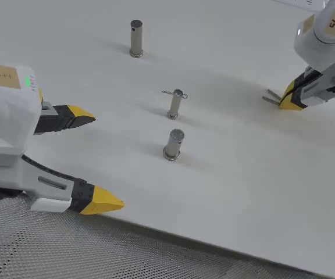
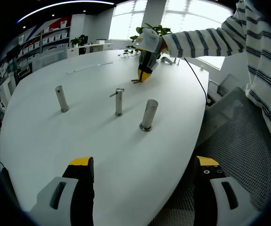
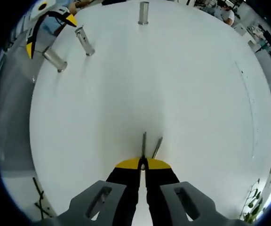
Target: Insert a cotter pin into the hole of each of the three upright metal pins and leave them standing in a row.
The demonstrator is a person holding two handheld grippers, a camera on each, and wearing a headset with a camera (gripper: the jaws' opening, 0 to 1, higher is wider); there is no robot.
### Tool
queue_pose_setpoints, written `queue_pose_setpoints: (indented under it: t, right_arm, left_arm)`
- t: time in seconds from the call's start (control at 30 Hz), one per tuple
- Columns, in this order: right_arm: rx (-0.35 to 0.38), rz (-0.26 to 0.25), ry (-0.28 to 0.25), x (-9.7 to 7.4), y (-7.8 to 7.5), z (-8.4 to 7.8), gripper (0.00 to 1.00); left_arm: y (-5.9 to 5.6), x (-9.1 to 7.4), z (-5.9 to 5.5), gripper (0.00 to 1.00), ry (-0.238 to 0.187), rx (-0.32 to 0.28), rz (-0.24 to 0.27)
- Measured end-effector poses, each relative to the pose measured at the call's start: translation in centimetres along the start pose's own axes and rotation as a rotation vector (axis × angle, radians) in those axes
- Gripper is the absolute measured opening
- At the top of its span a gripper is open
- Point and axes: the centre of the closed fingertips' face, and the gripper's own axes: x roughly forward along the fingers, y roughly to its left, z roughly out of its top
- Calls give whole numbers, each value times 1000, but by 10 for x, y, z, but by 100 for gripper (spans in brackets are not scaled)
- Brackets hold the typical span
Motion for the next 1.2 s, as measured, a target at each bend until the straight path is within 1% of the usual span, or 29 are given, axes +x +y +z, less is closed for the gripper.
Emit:
queue_pose_setpoints:
  t: [0.03,0.1,0.13,0.17,0.2,0.27,0.3,0.33,0.37,0.47,0.57,0.6,0.67,0.77,0.87,0.97,1.2]
  right_arm:
    - [-4,1,-6,0,-2,-1,4]
    - [-11,7,-36,1,-2,-2,4]
    - [29,13,-62,2,-2,-1,3]
    - [28,16,-71,2,-4,-2,3]
    - [18,18,-81,2,-1,-2,3]
    - [-15,17,-117,3,-4,-3,3]
    - [-47,20,-143,4,-3,-1,3]
    - [-38,20,-150,4,-1,-2,3]
    - [-14,19,-155,4,-2,-1,3]
    - [-23,11,-147,4,-1,0,3]
    - [-49,-5,-118,5,-3,0,2]
    - [-48,-5,-115,5,0,2,2]
    - [-19,10,-125,5,5,3,2]
    - [-28,-5,-113,3,7,1,2]
    - [-25,-10,-116,0,7,2,2]
    - [-29,-13,-118,-3,10,2,2]
    - [-31,-31,-133,-15,19,6,2]
  left_arm:
    - [0,0,0,87,2,-4,1]
    - [2,0,-2,87,14,-16,8]
    - [3,0,-2,86,16,-11,13]
    - [3,0,-2,86,19,-6,14]
    - [3,0,-2,85,21,-1,17]
    - [2,-1,3,85,14,16,22]
    - [0,0,6,85,10,19,16]
    - [-1,0,7,85,10,21,10]
    - [-4,1,9,84,13,30,-2]
    - [-8,2,12,82,5,40,-17]
    - [-10,4,12,81,4,52,-17]
    - [-10,4,12,81,3,57,-14]
    - [-10,3,13,81,3,66,-10]
    - [-13,5,12,83,1,90,-13]
    - [-15,6,13,82,0,90,-16]
    - [-15,7,14,82,-3,90,-12]
    - [-16,5,21,80,-28,92,-11]
